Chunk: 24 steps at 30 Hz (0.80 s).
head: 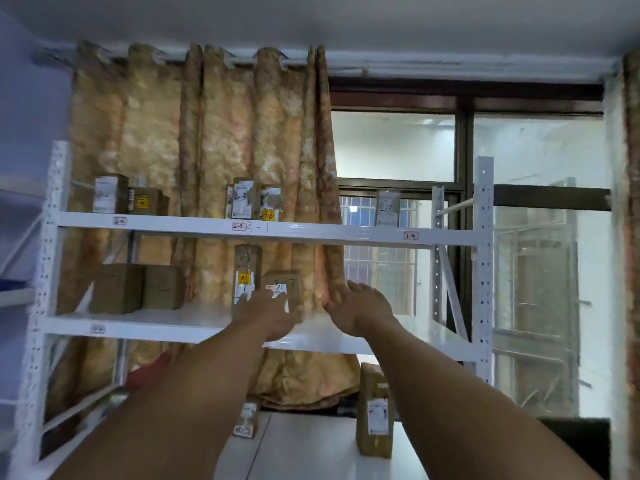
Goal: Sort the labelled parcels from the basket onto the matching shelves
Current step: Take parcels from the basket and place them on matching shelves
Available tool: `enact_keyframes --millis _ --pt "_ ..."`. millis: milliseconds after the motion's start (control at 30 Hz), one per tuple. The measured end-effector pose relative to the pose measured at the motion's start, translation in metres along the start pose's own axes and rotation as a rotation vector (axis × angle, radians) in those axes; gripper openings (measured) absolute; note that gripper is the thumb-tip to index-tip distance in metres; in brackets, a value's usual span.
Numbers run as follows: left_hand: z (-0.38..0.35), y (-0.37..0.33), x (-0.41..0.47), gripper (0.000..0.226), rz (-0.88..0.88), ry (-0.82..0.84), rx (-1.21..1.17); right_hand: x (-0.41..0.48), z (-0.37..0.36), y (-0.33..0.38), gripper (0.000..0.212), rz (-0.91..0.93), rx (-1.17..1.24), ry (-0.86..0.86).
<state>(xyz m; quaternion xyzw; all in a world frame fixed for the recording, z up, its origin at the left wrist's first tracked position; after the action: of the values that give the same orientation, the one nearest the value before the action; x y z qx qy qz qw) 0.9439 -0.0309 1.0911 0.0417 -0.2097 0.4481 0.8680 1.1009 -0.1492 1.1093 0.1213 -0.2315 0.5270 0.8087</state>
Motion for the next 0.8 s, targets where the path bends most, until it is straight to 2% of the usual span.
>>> enact_keyframes --millis 133,333,500,800 --pt "0.025 0.036 -0.043 0.073 -0.026 0.003 0.003 -0.043 0.036 0.041 0.069 -0.037 -0.005 0.011" --pt "0.052 0.065 -0.093 0.076 -0.107 0.002 0.028 -0.097 0.053 0.102 0.071 -0.084 -0.012 0.027" --pt "0.066 0.102 -0.142 0.066 -0.179 0.009 0.042 -0.142 0.062 0.149 0.072 -0.129 -0.017 0.095" --pt "0.085 0.171 -0.217 0.07 -0.064 0.044 -0.005 -0.19 0.072 0.211 0.07 -0.077 -0.024 0.133"
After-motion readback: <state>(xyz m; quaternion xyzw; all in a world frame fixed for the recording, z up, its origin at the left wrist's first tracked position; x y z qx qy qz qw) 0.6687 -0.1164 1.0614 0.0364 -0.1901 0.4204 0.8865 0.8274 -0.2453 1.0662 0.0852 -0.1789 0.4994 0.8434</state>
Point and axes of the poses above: each hand's wrist, its own x-axis towards the middle knuckle, its own z-axis out of the back of the hand, y = z × x, the point moved 3 cm from there along x, towards the middle knuckle, and after that the axes turned 6 degrees about -x, right-handed, at the moved point
